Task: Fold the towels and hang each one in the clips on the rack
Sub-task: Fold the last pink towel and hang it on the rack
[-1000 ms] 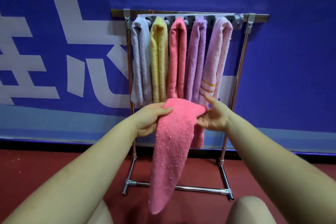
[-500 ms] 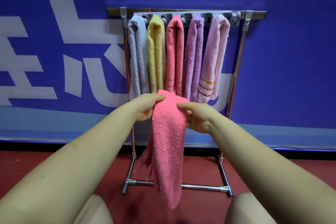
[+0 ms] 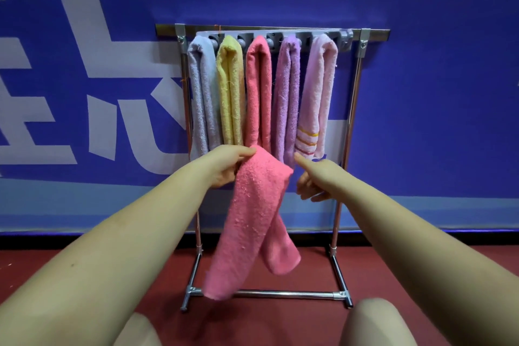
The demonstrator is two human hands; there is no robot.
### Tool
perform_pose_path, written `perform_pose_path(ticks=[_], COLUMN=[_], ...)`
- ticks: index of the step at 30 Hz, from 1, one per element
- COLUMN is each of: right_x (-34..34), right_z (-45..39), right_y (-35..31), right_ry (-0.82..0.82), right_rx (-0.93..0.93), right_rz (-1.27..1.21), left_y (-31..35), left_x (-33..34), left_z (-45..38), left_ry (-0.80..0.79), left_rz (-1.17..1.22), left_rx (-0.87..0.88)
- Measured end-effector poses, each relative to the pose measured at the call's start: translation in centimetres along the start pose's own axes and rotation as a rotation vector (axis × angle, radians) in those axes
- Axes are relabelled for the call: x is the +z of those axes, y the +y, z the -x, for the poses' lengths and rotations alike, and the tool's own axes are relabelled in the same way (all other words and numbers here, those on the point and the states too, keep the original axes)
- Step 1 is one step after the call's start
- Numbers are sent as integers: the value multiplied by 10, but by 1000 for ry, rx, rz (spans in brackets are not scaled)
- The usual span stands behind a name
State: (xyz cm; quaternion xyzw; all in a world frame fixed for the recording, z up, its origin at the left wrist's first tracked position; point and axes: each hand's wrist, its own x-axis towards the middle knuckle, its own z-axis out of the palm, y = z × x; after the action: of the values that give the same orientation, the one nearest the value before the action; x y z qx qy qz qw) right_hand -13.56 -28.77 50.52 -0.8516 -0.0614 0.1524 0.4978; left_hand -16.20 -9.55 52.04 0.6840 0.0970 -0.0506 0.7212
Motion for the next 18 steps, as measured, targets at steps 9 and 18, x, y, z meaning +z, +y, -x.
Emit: perform_pose_path(ticks=[9, 18], right_x=[22, -9], right_z=[-15, -17], right_y=[-49, -64], right_ry=[-184, -389], right_rx=[-255, -224], right_rz=[-368, -273], left_y=[45, 73], left_x=[-4, 2], left_z=[13, 19], left_ry=[-170, -186], left_rz=[-329, -200], left_rx=[20, 152])
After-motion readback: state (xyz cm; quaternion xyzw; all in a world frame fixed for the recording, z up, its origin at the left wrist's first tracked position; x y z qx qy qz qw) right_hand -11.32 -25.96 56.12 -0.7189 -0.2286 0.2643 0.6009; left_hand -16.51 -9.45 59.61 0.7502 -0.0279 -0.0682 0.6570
